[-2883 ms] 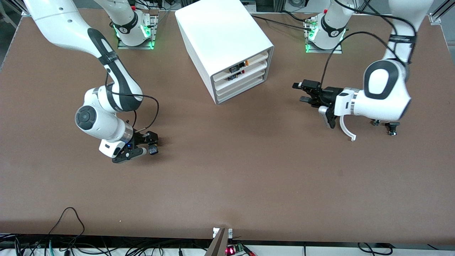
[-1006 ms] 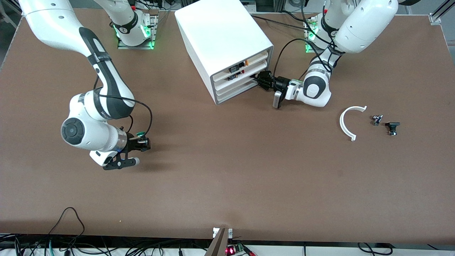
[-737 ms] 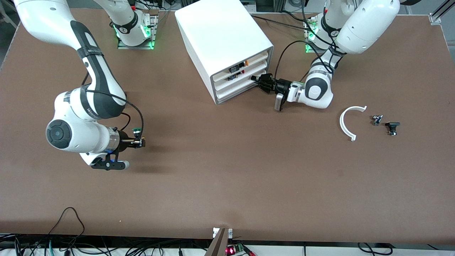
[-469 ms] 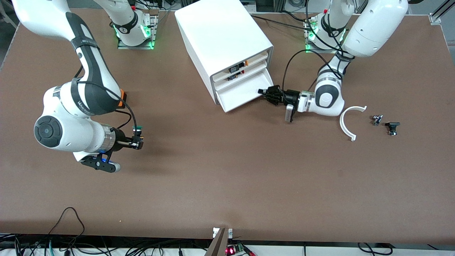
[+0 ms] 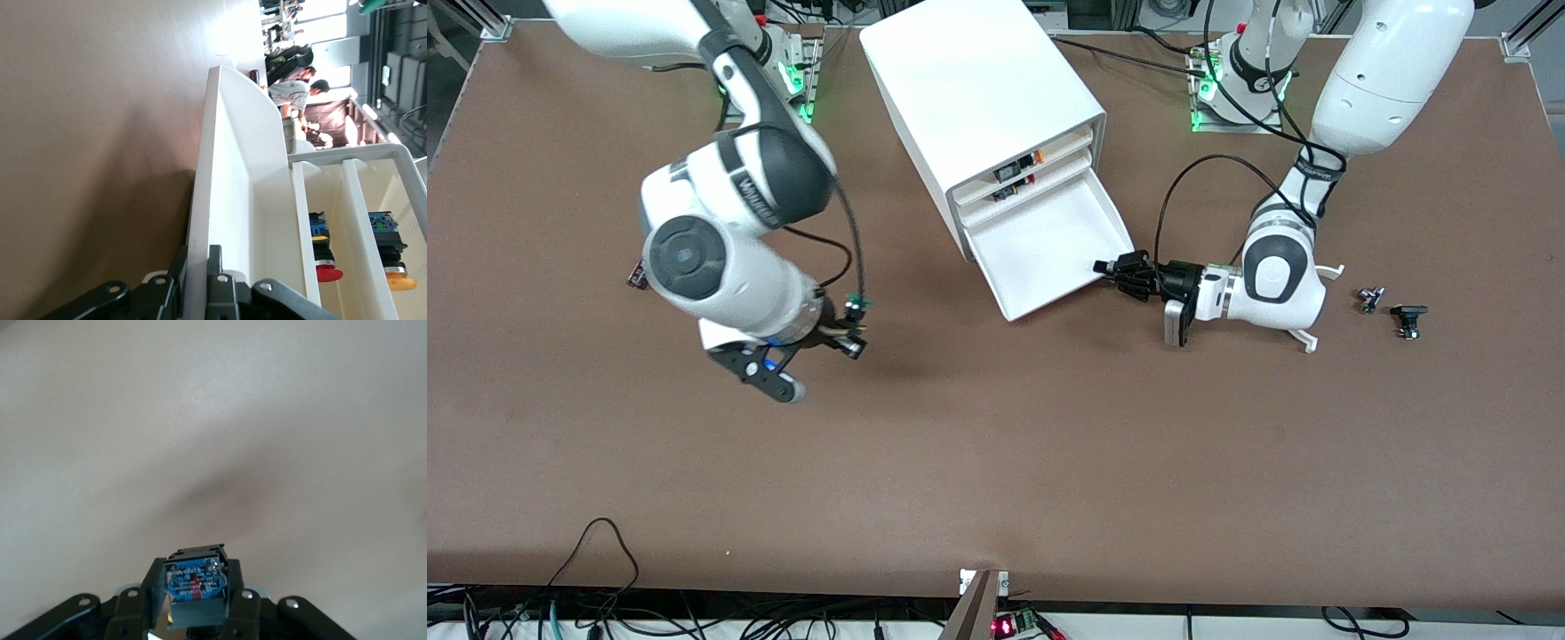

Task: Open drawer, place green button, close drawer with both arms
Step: 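Carry the button over the open drawer with the right gripper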

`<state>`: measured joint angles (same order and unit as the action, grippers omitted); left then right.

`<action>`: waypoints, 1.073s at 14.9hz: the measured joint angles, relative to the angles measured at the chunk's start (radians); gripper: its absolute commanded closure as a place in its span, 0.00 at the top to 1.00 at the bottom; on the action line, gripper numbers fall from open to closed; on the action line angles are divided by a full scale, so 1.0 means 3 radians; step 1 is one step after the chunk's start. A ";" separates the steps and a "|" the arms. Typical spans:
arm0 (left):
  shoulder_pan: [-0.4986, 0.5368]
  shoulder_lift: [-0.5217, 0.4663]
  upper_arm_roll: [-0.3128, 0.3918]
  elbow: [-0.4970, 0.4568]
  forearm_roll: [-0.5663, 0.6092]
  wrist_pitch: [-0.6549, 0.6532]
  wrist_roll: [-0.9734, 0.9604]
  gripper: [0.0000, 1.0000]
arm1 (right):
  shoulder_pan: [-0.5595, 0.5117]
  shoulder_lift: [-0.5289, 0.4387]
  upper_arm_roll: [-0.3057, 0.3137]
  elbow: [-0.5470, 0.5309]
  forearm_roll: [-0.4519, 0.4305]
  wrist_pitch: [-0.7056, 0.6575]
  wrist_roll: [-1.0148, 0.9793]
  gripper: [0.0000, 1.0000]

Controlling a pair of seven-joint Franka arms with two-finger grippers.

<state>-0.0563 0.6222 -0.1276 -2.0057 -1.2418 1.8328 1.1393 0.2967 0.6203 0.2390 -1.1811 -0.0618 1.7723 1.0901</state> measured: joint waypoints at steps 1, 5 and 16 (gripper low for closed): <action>0.0000 0.0033 0.0019 0.0072 0.0038 0.0006 -0.0032 1.00 | 0.0112 0.0005 0.0001 0.0008 -0.0072 0.0058 0.0243 0.00; 0.0014 0.0100 0.0093 0.0234 0.0053 0.0013 -0.0091 1.00 | 0.0587 0.0120 0.0000 0.0011 -0.0334 0.0340 0.1188 0.00; 0.0049 -0.0286 0.0300 0.1467 0.2129 -0.0843 -0.2356 1.00 | 0.1433 0.0578 -0.0140 0.0017 -0.0674 0.0932 0.2905 0.00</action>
<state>-0.0415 0.5365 -0.0375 -1.5656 -0.6032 1.5799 0.4324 0.7265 0.7938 0.1971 -1.1761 -0.2640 2.0520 1.9618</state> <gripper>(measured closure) 0.000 0.595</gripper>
